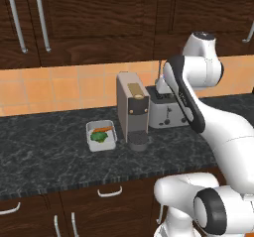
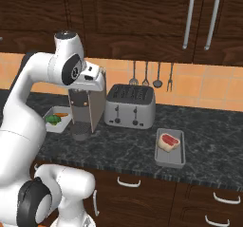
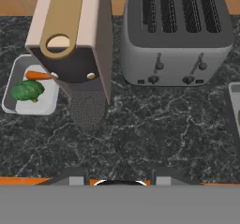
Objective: Take the meat container that has the steak and place it on the second highest rack of the freezer. Then take the vegetable container that has the carrot and broccoli and place it on the highest rack of the freezer.
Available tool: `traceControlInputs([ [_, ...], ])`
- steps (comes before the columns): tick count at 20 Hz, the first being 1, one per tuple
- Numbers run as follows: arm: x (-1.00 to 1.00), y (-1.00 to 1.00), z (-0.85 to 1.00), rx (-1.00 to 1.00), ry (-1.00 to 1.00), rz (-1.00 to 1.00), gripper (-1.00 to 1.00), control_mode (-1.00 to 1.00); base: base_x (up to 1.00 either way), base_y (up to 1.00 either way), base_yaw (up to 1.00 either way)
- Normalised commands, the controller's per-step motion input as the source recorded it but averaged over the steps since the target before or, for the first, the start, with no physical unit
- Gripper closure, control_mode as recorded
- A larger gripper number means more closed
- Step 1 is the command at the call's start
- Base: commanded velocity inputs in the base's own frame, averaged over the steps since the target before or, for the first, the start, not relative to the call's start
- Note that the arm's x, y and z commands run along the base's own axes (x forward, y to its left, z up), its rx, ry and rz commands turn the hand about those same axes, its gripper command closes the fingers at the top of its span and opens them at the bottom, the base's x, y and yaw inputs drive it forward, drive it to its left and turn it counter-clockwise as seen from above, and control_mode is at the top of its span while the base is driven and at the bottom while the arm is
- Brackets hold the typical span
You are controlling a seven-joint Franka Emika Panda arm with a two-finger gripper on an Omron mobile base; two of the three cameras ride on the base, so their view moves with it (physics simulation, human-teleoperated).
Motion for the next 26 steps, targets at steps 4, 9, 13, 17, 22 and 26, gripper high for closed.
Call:
traceControlInputs([
  [4,-0.3,-0.27,-0.07,0.0,-0.08,-0.1,-1.0,-1.0,0.0,0.0,0.0],
  [9,-0.52,-0.62,-0.35,0.04,-0.18,-0.29,-1.0,-1.0,0.0,0.0,0.0],
  [13,-0.61,-0.61,-0.5,0.02,-0.23,-0.37,-1.0,-1.0,0.0,0.0,0.0],
  [17,-0.51,-0.75,-0.63,0.0,-0.05,-0.5,-1.0,-1.0,0.0,0.0,0.0],
  [22,-0.29,-0.87,-0.52,0.06,0.0,-0.51,-1.0,-1.0,0.0,0.0,0.0],
  [26,-0.2,-0.65,-0.07,0.29,-0.06,-0.3,-1.0,-1.0,0.0,0.0,0.0],
])
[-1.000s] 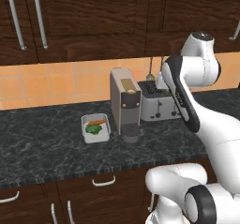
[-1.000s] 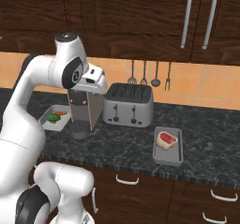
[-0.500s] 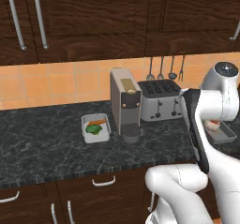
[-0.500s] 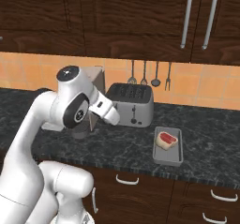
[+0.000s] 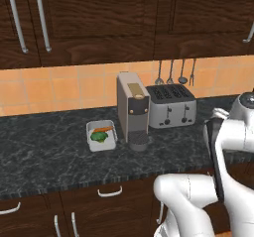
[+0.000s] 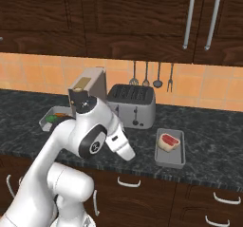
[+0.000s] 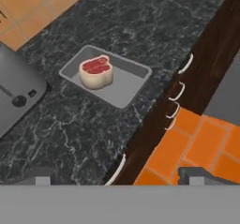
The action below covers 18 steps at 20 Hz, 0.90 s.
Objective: Take the meat container that has the steak and place it on the second highest rack of the freezer. Then take the vegetable container that has the carrot and broccoli and place it on the highest rack of the freezer.
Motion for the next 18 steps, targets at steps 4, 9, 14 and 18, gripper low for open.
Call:
traceControlInputs([
  [4,-0.24,-0.57,0.0,0.32,0.0,-0.05,-1.0,-1.0,0.0,0.0,0.0],
  [9,-0.05,-0.41,0.0,0.19,0.0,-0.02,-1.0,-1.0,0.0,0.0,0.0],
  [14,0.05,-0.23,-0.09,0.22,0.02,-0.11,-1.0,-1.0,0.0,0.0,0.0],
  [18,0.01,-0.35,-0.3,0.11,0.11,-0.08,-1.0,-1.0,0.0,0.0,0.0],
])
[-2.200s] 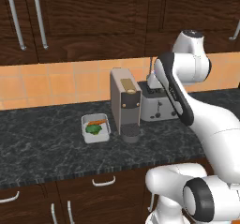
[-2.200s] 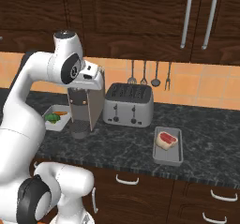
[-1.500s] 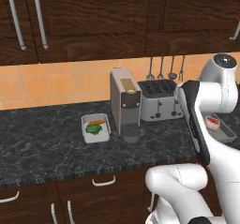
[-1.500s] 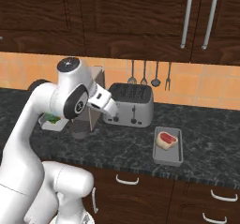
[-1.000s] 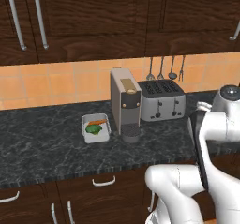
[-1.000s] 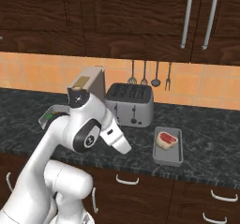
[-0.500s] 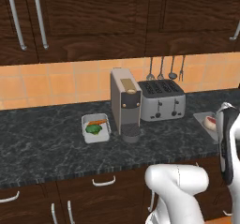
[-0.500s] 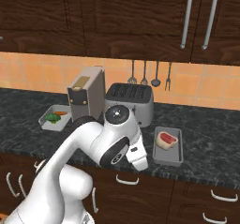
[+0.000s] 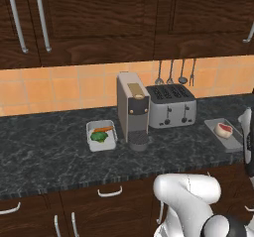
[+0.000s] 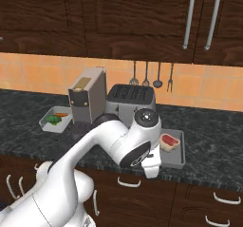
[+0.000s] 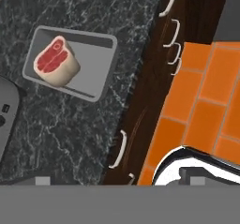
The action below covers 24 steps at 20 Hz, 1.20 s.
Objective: Take the meat container that has the steak and place it on the second highest rack of the freezer. Then take the vegetable container that has the carrot and broccoli and place it on the highest rack of the freezer.
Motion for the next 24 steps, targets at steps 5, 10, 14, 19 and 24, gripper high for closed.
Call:
traceControlInputs([
  [5,0.09,-0.29,-0.57,0.0,0.17,-0.08,-1.0,-1.0,0.0,0.0,0.0],
  [10,0.32,-0.18,-0.55,0.0,0.17,-0.07,-1.0,-1.0,0.0,0.0,0.0],
  [14,0.39,-0.18,-0.09,0.08,0.03,-0.03,-1.0,-1.0,0.0,0.0,0.0],
  [19,0.24,-0.09,-0.15,0.05,0.0,0.0,-1.0,-1.0,0.0,0.0,0.0],
  [24,0.1,-0.16,-0.16,0.03,0.0,0.0,-1.0,-1.0,0.0,0.0,0.0],
])
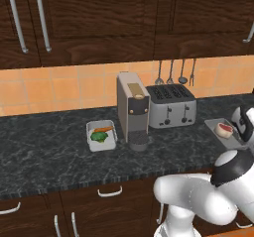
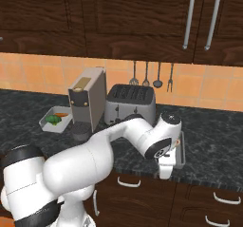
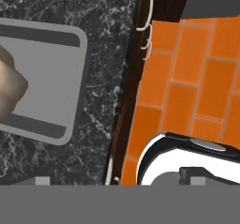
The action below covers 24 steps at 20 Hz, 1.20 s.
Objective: Take the meat container that has the steak and place it on the second highest rack of the freezer. Then take the vegetable container that has the carrot and broccoli and place it on the highest rack of the freezer.
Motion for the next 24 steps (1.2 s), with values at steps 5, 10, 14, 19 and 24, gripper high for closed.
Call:
traceControlInputs([
  [5,0.2,-0.02,-0.2,0.0,0.0,0.0,-1.0,-1.0,0.0,0.0,0.0],
  [10,0.31,0.0,-0.35,0.03,0.0,0.0,-1.0,-1.0,0.0,0.0,0.0],
  [14,0.24,-0.02,-0.37,0.05,0.0,0.0,-1.0,-1.0,0.0,0.0,0.0],
  [19,0.14,-0.07,-0.2,0.06,0.0,0.0,-1.0,-1.0,0.0,0.0,0.0],
  [24,0.11,-0.07,-0.04,0.05,0.0,0.0,-1.0,-1.0,0.0,0.0,0.0],
])
